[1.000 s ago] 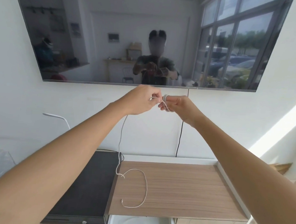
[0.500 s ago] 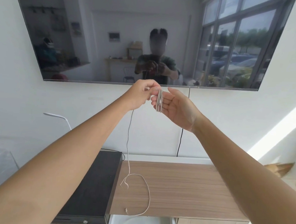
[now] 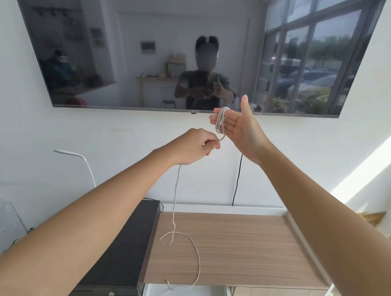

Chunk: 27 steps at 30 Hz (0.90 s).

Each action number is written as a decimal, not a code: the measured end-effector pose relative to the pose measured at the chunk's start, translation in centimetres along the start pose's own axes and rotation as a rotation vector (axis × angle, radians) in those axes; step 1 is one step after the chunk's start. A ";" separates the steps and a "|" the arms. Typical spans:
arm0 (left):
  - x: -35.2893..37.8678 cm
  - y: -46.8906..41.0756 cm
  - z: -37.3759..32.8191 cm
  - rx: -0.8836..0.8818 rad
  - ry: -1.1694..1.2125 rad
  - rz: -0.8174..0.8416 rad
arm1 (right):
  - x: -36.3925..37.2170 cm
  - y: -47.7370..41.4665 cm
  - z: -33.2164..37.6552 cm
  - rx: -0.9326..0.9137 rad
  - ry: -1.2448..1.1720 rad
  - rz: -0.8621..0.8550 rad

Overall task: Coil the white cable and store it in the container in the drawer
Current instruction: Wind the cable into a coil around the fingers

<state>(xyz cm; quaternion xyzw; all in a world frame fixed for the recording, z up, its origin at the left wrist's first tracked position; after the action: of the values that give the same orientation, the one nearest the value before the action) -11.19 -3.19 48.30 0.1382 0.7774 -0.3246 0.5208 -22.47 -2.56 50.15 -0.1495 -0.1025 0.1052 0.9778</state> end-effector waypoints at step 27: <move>-2.1 -0.8 0.7 -0.056 0.282 -0.106 | 3.0 0.0 0.7 0.007 -0.374 0.178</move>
<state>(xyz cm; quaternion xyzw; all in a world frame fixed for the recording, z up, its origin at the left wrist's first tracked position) -10.24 -3.94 50.34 0.1268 0.8577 -0.3072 0.3922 -19.82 -1.65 51.33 -0.1327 -0.2684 0.2174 0.9290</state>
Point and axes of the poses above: each hand's wrist, its own y-axis away from the middle knuckle, its own x-axis out of the palm, z = x × y, the point moved 9 cm from there along -y, towards the middle knuckle, and after that the axes turned 10 degrees about -y, right-handed, at the moved point
